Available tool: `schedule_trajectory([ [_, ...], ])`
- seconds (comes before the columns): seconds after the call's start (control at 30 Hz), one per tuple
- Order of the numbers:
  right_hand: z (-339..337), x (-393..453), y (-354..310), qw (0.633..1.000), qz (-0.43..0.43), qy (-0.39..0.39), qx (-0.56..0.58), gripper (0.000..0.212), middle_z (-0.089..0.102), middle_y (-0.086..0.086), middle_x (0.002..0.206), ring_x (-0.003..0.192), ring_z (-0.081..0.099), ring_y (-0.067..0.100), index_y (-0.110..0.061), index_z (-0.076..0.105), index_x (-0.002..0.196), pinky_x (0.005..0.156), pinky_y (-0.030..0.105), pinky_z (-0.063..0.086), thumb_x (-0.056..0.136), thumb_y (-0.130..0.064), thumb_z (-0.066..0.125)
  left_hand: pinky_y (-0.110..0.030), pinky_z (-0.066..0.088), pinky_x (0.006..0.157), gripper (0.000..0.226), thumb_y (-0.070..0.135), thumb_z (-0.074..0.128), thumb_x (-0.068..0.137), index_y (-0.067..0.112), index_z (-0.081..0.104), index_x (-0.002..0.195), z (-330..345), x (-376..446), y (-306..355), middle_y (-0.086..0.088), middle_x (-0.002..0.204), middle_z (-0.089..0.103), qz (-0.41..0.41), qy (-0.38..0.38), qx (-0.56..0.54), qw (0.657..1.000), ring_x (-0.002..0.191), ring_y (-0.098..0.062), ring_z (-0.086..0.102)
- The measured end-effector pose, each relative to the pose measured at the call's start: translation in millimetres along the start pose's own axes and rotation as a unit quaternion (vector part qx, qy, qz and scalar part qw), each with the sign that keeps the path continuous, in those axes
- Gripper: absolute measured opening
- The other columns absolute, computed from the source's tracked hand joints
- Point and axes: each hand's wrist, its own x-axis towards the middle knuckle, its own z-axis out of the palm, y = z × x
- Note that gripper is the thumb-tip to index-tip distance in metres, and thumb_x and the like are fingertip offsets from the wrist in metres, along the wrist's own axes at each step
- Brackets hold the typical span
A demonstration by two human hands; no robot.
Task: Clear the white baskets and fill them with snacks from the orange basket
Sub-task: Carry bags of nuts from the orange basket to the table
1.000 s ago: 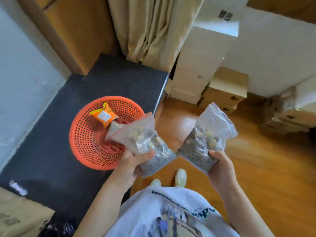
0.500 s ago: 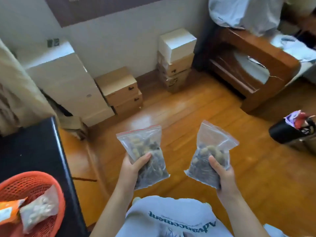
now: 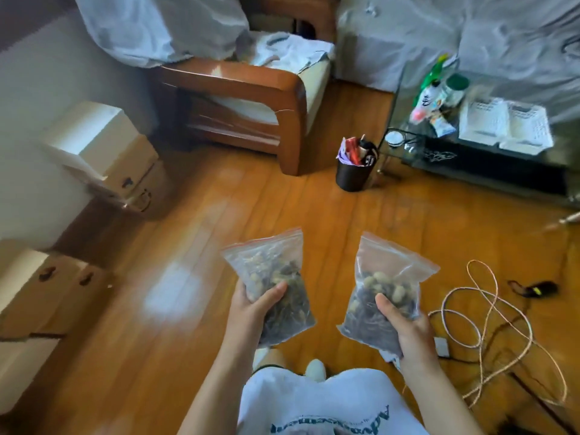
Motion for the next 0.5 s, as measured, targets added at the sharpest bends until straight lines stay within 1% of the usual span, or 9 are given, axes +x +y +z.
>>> schedule_trajectory([
  [0.03,-6,7,-3,1.000,0.003,0.014,0.010,0.038,0.075,-0.011,0.086,0.082,0.072,0.014,-0.030,0.070,0.088,0.069,0.029,0.059,0.050,-0.035,0.078,-0.026,0.056,0.056,0.046,0.025,0.079,0.063,0.026,0.056,0.102,12,8,0,0.008,0.082,0.075,-0.003,-0.009,0.005,1.000,0.075,-0.014,0.072],
  [0.07,-11,14,-6,0.999,0.006,0.029,0.019,0.036,0.075,-0.011,0.084,0.081,0.072,0.015,-0.030,0.070,0.086,0.071,0.032,0.059,0.051,-0.034,0.078,-0.023,0.055,0.052,0.039,0.023,0.076,0.067,0.027,0.056,0.100,25,17,2,0.010,0.081,0.075,-0.007,-0.018,0.009,1.000,0.073,-0.012,0.072],
  [0.17,-21,41,-19,0.997,0.019,0.066,0.037,0.031,0.076,-0.010,0.081,0.081,0.071,0.016,-0.025,0.070,0.083,0.083,0.041,0.054,0.054,-0.032,0.076,-0.022,0.054,0.052,0.031,0.014,0.071,0.075,0.027,0.057,0.099,61,50,10,0.004,0.085,0.074,-0.009,-0.042,0.032,0.999,0.077,-0.016,0.072],
  [0.27,-24,76,-38,0.993,0.018,0.101,0.052,0.033,0.076,-0.007,0.083,0.092,0.068,0.023,-0.024,0.069,0.086,0.088,0.044,0.051,0.055,-0.033,0.076,-0.023,0.056,0.058,0.034,0.012,0.071,0.075,0.024,0.057,0.104,98,89,24,-0.004,0.098,0.071,-0.009,-0.074,0.040,0.996,0.088,-0.021,0.070],
  [0.37,-20,123,-66,0.990,0.003,0.119,0.070,0.028,0.075,-0.006,0.089,0.096,0.067,0.025,-0.024,0.069,0.089,0.089,0.044,0.051,0.062,-0.029,0.074,-0.023,0.056,0.061,0.045,0.021,0.078,0.064,0.027,0.058,0.104,136,138,45,0.001,0.095,0.073,0.003,-0.114,0.051,0.992,0.087,-0.018,0.071],
  [0.43,-15,157,-93,0.990,-0.009,0.121,0.071,0.022,0.074,-0.001,0.097,0.098,0.067,0.025,-0.024,0.068,0.093,0.090,0.044,0.051,0.071,-0.022,0.072,-0.019,0.054,0.060,0.044,0.025,0.073,0.063,0.027,0.059,0.104,162,176,64,0.002,0.093,0.074,0.018,-0.132,0.061,0.989,0.086,-0.015,0.071],
  [0.5,-11,188,-122,0.988,-0.019,0.128,0.079,0.023,0.073,0.001,0.099,0.098,0.067,0.025,-0.024,0.068,0.094,0.089,0.043,0.051,0.070,-0.022,0.071,-0.019,0.054,0.061,0.047,0.028,0.071,0.064,0.025,0.058,0.109,189,213,87,0.002,0.097,0.073,0.027,-0.149,0.069,0.986,0.088,-0.015,0.070],
])
